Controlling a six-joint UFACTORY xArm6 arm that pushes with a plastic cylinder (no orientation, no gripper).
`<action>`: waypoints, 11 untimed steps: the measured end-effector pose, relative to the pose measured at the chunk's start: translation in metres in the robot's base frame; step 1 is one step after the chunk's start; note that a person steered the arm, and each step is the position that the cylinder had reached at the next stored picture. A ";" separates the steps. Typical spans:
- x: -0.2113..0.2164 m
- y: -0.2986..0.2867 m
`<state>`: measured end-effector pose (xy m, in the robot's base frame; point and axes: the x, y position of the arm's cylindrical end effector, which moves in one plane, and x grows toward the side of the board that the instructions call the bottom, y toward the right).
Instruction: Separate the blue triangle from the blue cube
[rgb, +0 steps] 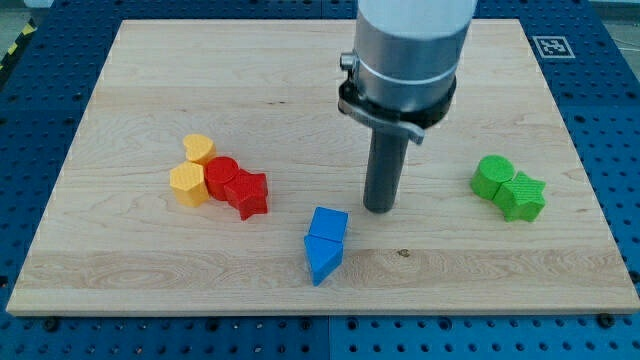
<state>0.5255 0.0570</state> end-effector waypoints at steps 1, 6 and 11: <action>0.029 0.000; 0.052 -0.059; 0.052 -0.145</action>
